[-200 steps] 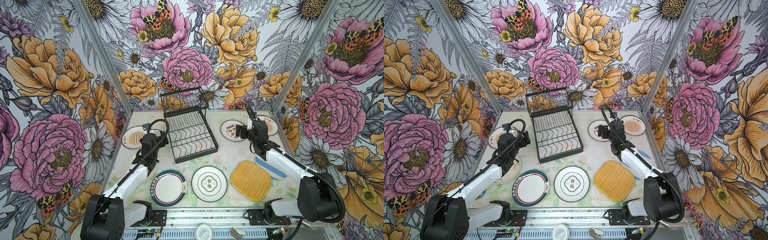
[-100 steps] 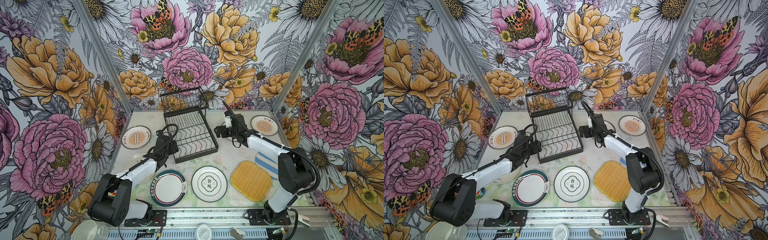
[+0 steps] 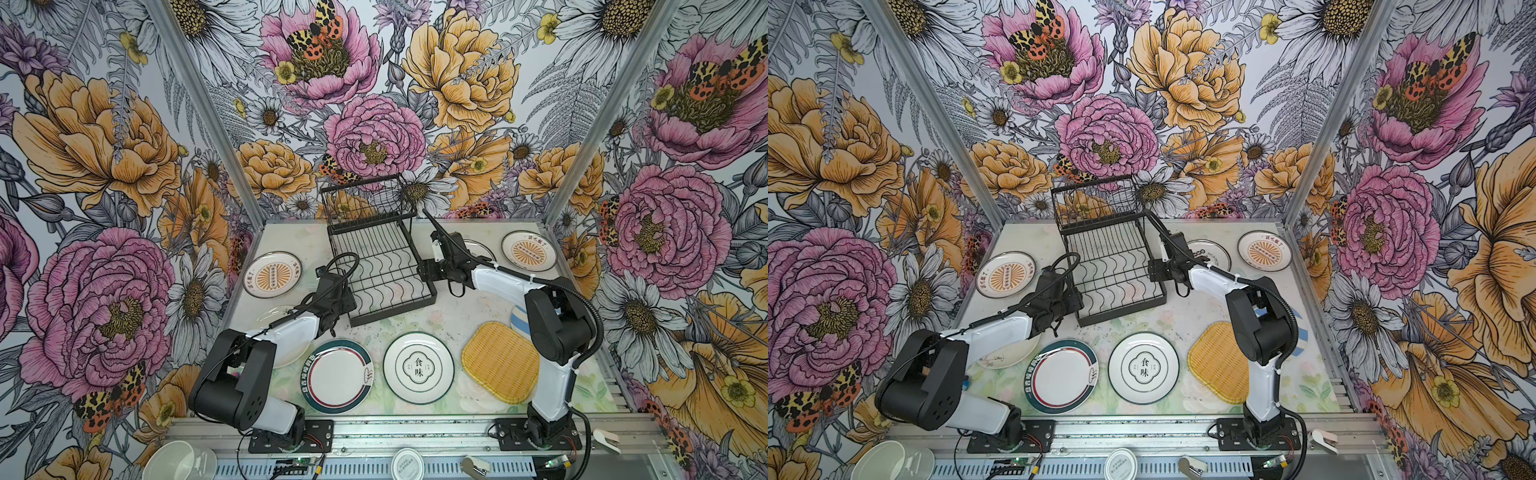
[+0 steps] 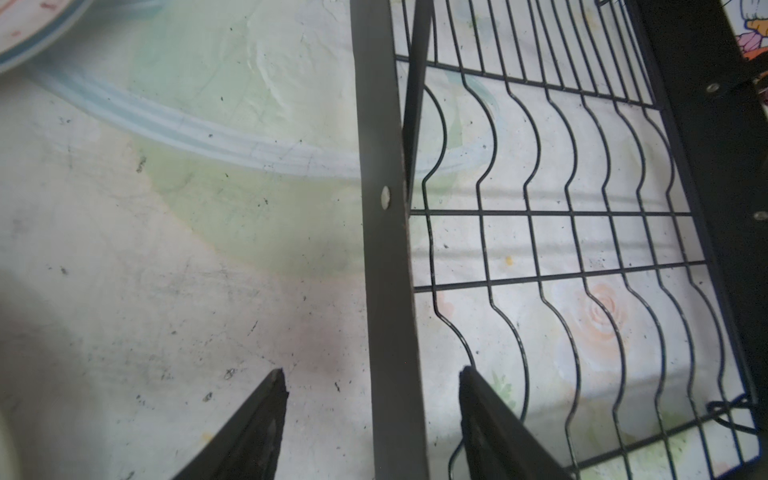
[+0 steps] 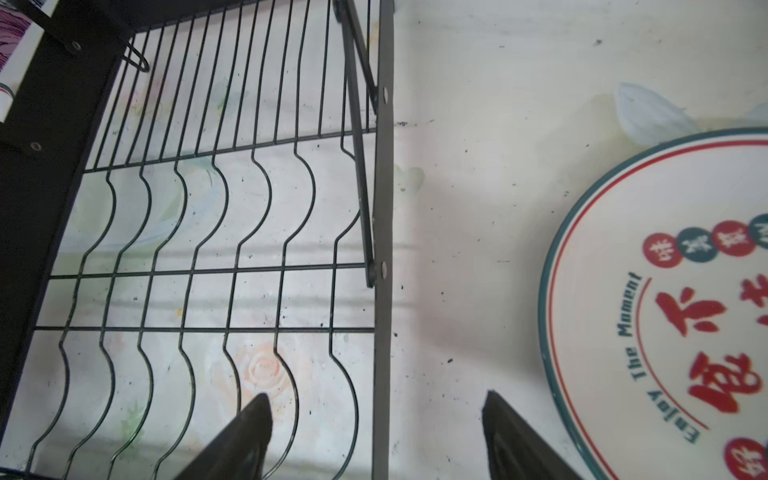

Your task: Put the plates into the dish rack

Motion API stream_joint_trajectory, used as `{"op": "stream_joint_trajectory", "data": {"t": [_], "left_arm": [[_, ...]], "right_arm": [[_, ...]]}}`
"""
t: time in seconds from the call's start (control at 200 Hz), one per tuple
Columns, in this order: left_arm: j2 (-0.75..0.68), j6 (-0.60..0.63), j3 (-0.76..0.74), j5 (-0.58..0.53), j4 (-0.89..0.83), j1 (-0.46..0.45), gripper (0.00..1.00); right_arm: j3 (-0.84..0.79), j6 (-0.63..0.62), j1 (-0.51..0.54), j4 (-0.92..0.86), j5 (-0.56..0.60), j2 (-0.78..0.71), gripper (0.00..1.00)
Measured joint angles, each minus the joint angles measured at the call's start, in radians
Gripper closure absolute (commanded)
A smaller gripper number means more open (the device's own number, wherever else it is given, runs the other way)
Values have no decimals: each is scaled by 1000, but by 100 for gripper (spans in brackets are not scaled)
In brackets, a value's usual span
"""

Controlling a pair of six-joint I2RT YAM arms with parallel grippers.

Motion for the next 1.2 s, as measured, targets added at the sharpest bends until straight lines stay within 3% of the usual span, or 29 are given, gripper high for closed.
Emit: {"op": "stream_joint_trajectory", "data": {"t": [0.245,0.515,0.881,1.201], "left_arm": [[8,-2,8,16,1,0,47],[17,-3,10,24,1,0,53],[28,0,10,30,-3,1,63],[28,-1,10,30,-26,10,72]], "right_arm": [[56,6,12,-15,25,58,41],[66,9,17,-29,51,88,70],[62,0,33,-38,89,87,99],[-5,2,58,5,149,50,100]]}}
